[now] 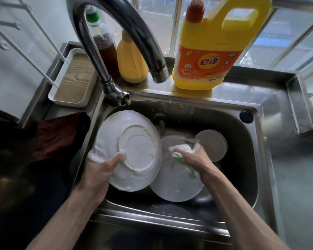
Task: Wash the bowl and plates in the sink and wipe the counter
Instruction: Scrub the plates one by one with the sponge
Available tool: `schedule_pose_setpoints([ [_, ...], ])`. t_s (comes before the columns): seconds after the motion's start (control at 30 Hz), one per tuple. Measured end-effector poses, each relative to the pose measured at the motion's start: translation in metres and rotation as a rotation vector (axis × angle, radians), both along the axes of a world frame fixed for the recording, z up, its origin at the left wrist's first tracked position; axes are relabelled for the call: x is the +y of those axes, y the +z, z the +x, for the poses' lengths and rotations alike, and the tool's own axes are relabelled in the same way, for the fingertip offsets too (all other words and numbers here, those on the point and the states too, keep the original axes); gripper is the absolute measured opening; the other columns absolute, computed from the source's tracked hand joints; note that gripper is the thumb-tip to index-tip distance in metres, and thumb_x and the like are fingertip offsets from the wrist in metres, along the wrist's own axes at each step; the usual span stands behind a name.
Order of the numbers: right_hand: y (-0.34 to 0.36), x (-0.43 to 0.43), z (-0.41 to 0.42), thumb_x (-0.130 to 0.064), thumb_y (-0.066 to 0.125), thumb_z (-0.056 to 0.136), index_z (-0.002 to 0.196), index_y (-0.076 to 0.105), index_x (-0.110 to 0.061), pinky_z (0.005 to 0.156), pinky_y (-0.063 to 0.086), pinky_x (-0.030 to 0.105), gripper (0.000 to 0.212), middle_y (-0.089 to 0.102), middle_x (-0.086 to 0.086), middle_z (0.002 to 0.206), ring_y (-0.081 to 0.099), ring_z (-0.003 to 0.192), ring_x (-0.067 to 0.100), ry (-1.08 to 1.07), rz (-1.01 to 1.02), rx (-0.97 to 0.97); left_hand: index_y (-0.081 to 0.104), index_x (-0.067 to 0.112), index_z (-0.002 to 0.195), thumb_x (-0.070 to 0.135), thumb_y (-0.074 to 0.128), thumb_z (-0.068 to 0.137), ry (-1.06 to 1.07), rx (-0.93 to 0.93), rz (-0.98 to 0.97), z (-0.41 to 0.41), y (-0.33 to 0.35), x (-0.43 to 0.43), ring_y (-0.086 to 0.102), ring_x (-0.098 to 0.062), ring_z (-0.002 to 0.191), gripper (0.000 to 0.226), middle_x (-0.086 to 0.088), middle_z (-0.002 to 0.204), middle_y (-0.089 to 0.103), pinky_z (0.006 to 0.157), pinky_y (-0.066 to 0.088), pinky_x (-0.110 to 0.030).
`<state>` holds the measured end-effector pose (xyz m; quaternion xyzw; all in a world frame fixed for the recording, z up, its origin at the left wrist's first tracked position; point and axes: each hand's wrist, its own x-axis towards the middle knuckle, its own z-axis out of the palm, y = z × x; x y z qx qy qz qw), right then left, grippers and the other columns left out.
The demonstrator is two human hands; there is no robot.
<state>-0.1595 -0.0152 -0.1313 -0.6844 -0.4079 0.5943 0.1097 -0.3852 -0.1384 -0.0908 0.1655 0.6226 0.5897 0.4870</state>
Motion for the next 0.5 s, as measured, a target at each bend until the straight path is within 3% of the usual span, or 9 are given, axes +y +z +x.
schedule_pose_setpoints([
  [0.07, 0.000, -0.001, 0.009, -0.051, 0.091, 0.068, 0.122, 0.066, -0.014, 0.046, 0.042, 0.024, 0.070, 0.062, 0.001, 0.057, 0.050, 0.041, 0.010, -0.070, -0.077, 0.175, 0.065, 0.009, 0.132, -0.004, 0.072, 0.083, -0.003, -0.002, 0.000, -0.001, 0.002, 0.000, 0.071, -0.023, 0.114, 0.051, -0.008, 0.124, 0.074, 0.091, 0.060, -0.031],
  [0.1, -0.002, -0.002, 0.011, -0.050, 0.090, 0.073, 0.126, 0.065, -0.014, 0.050, 0.045, 0.025, 0.068, 0.061, 0.001, 0.059, 0.053, 0.044, 0.010, -0.181, -0.086, 0.288, 0.065, 0.009, 0.132, -0.004, 0.072, 0.084, -0.005, -0.006, 0.004, -0.001, 0.003, 0.001, 0.071, -0.023, 0.114, 0.051, -0.008, 0.124, 0.074, 0.091, 0.060, -0.032],
  [0.17, -0.010, 0.001, 0.013, -0.039, 0.074, 0.093, 0.124, 0.067, -0.010, 0.050, 0.052, 0.028, 0.043, 0.065, 0.005, 0.067, 0.062, 0.051, 0.015, -0.425, -0.145, 0.423, 0.065, 0.010, 0.133, -0.004, 0.072, 0.084, -0.009, -0.004, 0.007, 0.000, 0.003, 0.002, 0.071, -0.023, 0.116, 0.052, -0.008, 0.125, 0.073, 0.092, 0.059, -0.033],
  [0.2, -0.013, 0.004, 0.013, -0.038, 0.066, 0.100, 0.121, 0.068, -0.005, 0.046, 0.051, 0.026, 0.038, 0.066, 0.007, 0.067, 0.063, 0.050, 0.017, -0.466, -0.176, 0.390, 0.065, 0.010, 0.133, -0.004, 0.072, 0.084, -0.011, -0.002, 0.007, 0.001, 0.003, 0.002, 0.070, -0.023, 0.116, 0.052, -0.008, 0.125, 0.073, 0.092, 0.059, -0.032],
  [0.27, -0.016, 0.008, 0.011, -0.049, 0.059, 0.102, 0.117, 0.070, -0.008, 0.049, 0.050, 0.025, 0.045, 0.070, 0.008, 0.071, 0.065, 0.054, 0.017, -0.368, -0.173, 0.260, 0.065, 0.011, 0.133, -0.005, 0.071, 0.085, -0.010, 0.001, 0.010, 0.003, 0.003, 0.004, 0.070, -0.022, 0.116, 0.051, -0.007, 0.125, 0.074, 0.093, 0.059, -0.032],
  [0.33, -0.018, 0.008, 0.010, -0.062, 0.066, 0.093, 0.113, 0.073, -0.019, 0.063, 0.054, 0.031, 0.048, 0.077, 0.007, 0.088, 0.072, 0.070, 0.020, -0.288, -0.133, 0.169, 0.065, 0.011, 0.133, -0.005, 0.071, 0.085, -0.007, 0.010, 0.009, 0.005, 0.003, 0.004, 0.070, -0.022, 0.116, 0.051, -0.006, 0.125, 0.073, 0.096, 0.058, -0.035],
  [0.4, -0.013, 0.010, 0.012, -0.070, 0.072, 0.083, 0.105, 0.074, -0.023, 0.066, 0.055, 0.030, 0.052, 0.079, 0.002, 0.087, 0.074, 0.073, 0.017, -0.264, -0.150, 0.157, 0.065, 0.011, 0.133, -0.005, 0.072, 0.085, -0.009, 0.015, 0.003, 0.005, 0.003, 0.004, 0.070, -0.023, 0.117, 0.051, -0.007, 0.126, 0.073, 0.098, 0.056, -0.037],
  [0.5, -0.003, 0.010, 0.014, -0.055, 0.084, 0.080, 0.108, 0.072, -0.022, 0.055, 0.052, 0.028, 0.045, 0.073, -0.001, 0.075, 0.069, 0.061, 0.012, -0.185, -0.174, 0.314, 0.065, 0.012, 0.133, -0.004, 0.072, 0.085, -0.007, 0.013, -0.001, 0.004, 0.003, 0.004, 0.070, -0.023, 0.117, 0.051, -0.007, 0.125, 0.073, 0.098, 0.056, -0.037],
])
